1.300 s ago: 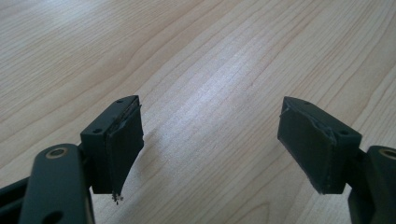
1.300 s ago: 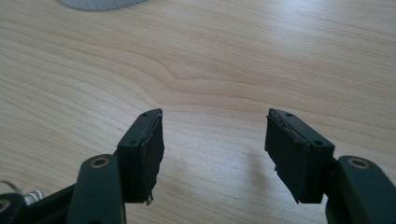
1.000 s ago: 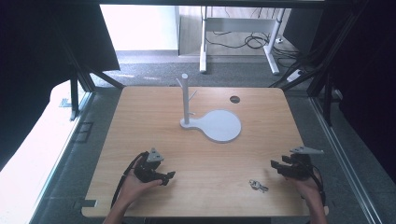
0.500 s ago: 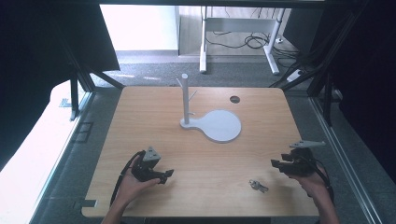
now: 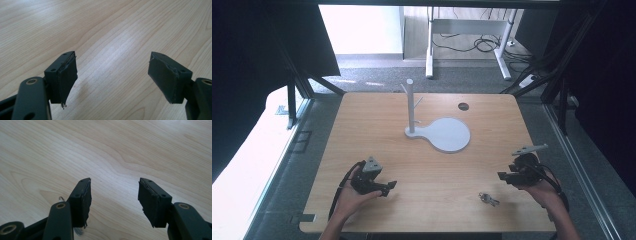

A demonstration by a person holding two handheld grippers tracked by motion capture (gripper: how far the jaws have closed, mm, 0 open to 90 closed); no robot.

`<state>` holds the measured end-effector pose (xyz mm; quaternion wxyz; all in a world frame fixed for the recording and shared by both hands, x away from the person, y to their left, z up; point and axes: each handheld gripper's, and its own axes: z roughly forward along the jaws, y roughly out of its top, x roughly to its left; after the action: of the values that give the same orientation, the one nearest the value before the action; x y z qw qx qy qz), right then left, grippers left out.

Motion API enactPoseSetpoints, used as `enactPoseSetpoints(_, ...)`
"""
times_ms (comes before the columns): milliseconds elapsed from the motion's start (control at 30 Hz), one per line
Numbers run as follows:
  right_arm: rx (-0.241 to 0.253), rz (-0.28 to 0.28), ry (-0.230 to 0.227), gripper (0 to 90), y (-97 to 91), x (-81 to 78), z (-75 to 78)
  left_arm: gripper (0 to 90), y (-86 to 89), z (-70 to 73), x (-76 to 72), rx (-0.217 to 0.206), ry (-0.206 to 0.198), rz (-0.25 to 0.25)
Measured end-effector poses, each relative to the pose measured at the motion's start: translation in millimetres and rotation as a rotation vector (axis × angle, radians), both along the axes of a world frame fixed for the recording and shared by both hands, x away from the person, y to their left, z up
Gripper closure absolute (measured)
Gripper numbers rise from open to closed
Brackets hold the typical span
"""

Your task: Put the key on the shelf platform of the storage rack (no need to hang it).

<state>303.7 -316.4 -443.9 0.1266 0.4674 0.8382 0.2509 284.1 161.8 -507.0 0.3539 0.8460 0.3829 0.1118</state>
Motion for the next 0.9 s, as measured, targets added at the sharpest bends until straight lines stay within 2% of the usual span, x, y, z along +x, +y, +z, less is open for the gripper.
enactPoseSetpoints(67, -0.010, 0.019, 0.008, 44.9, 5.4, 0.6, 0.4, 23.4, 0.0, -0.9, 0.3, 0.005, 0.003, 0.000)
enactPoseSetpoints(267, -0.020, 0.088, 0.035, 45.5, 18.9, 3.6, -1.4, 24.0, 0.3, 1.7, -0.7, -0.002, -0.029, -0.004)
enactPoseSetpoints(633, -0.061, 0.159, 0.081, 48.5, 38.3, 4.8, -5.8, 23.6, -0.2, -0.2, -0.1, 0.002, -0.014, -0.008)
enactPoseSetpoints(900, -0.077, 0.189, 0.125, 50.8, 50.0, 6.0, -16.1, 23.5, 1.0, 0.4, -0.2, -0.002, -0.013, -0.003)
